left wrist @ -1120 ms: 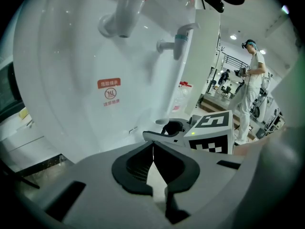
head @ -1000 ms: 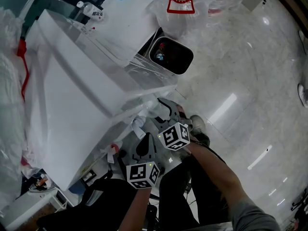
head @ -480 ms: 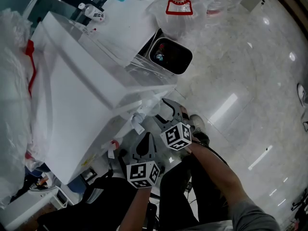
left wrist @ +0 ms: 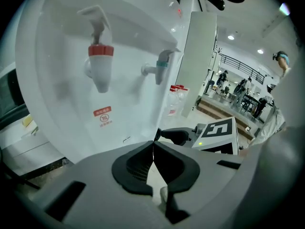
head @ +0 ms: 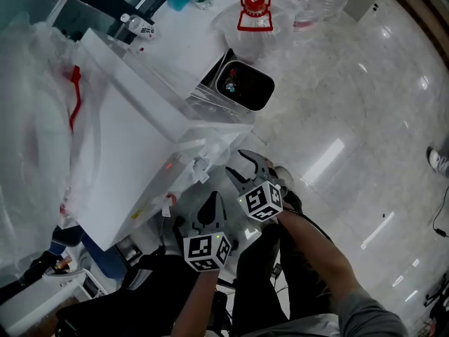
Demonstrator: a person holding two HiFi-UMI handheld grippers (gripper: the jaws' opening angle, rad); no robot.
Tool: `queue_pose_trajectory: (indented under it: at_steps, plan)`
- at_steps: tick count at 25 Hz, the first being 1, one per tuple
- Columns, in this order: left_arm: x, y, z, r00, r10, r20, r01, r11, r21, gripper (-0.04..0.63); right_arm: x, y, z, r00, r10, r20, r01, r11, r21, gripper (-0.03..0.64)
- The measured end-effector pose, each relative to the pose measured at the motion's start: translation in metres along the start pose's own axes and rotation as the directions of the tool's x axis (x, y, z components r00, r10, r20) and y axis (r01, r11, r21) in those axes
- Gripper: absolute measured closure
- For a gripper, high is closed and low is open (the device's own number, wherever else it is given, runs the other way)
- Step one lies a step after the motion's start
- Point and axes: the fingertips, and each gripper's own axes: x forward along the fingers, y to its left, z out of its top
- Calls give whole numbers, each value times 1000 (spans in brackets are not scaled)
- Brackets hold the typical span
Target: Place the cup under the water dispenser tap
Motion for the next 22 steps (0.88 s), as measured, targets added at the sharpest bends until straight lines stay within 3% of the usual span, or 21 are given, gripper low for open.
queue_pose_trajectory:
  at_steps: [7, 13, 22]
  plan:
    - [-18, -13, 25, 1000, 2, 22, -2, 1000, 0, 584, -32, 1, 24, 1000, -11, 12, 11, 1000, 10, 476]
    - [-47, -26, 53, 999, -5, 47, 5, 1000, -1, 584, -72, 5, 50, 1000, -19, -3, 19, 997, 77, 562]
    - [-113, -48, 113, 994, -27, 106, 24, 999, 27, 584, -148, 14, 106, 1000, -30, -3, 30, 973, 228, 604]
